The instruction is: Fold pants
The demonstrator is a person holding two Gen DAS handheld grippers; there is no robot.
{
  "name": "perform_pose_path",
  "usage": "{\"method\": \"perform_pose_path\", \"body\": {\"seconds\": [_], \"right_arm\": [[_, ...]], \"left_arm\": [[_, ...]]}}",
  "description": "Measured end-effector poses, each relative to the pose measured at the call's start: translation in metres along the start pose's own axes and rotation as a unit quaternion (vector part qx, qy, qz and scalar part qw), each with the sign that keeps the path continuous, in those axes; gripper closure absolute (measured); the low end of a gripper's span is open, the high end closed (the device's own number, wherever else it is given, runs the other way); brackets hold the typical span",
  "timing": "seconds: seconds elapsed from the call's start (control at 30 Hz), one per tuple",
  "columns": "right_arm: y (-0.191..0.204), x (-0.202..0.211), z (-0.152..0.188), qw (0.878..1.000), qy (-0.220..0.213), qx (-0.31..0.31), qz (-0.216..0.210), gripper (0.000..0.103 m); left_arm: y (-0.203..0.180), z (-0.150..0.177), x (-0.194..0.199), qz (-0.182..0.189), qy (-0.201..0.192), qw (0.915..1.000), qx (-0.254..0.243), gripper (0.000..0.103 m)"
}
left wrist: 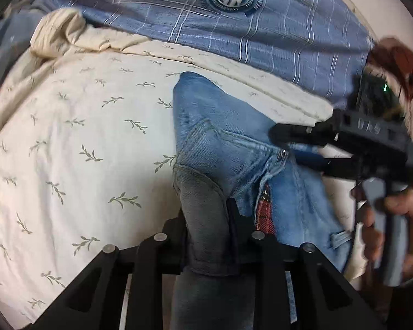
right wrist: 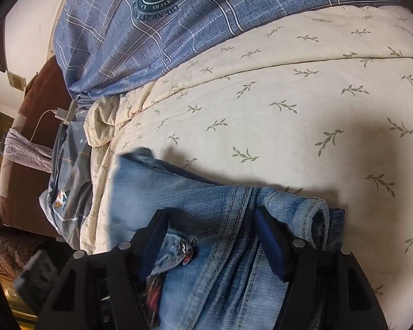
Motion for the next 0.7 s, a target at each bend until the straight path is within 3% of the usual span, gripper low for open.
{"method": "perform_pose_path", "body": {"seconds": [0.07,0.2,0.37,0.47,0.53,0.6,0.67,0.7], "right_arm": [[0.0,0.0,0.0,1.0,0.0,0.002,0.002,0.034],[0.001,-0.001,0.0,1.0,-0.005,0.005,0.008,0.034],[0.001,-0.002,-0.001,1.0,-0.005,0.004,0.01,0.033],[0.001,-0.002,0.0,1.0,-0.006,0.004,0.009,0.033],[0.001,-0.001,0.0,1.0,-0.007,0.004,0.008,0.033],[0.001,-0.002,-0.001,1.0,-0.006,0.005,0.008,0.033],[0.001,-0.002,-0.001,1.0,-0.007,0.005,0.008,0.033],[0.001,-0.001,-0.001,1.0,-0.007,0.006,0.007,0.033]], "left_arm": [[-0.002,-0.002,0.002,-0.007,0.0,0.9999,-0.014,0.072],[0.005,-0.004,0.006,0.005,-0.004,0.9999,0.011,0.06],[0.005,-0.001,0.014,0.008,-0.002,0.9999,0.007,0.059],[0.008,-0.011,0.029,0.005,-0.024,0.9997,0.007,0.058],[0.013,-0.023,0.037,0.013,-0.041,0.9989,0.017,0.036],[0.022,-0.039,0.037,0.022,-0.057,0.9976,0.032,0.023],[0.029,-0.05,0.022,0.041,-0.043,0.9972,0.045,0.022],[0.032,-0.052,0.004,0.059,-0.017,0.9964,0.057,0.022]]}}
Point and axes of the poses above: each gripper's, at about its wrist camera, not at the fingertips, and x roughly against the way its jaws point, y to its left, z to its underside, the point moved 7 cm from there along -x, roughly the way its jaws point, and after that the axes turned 13 degrees about -x, right-handed, at the moved point
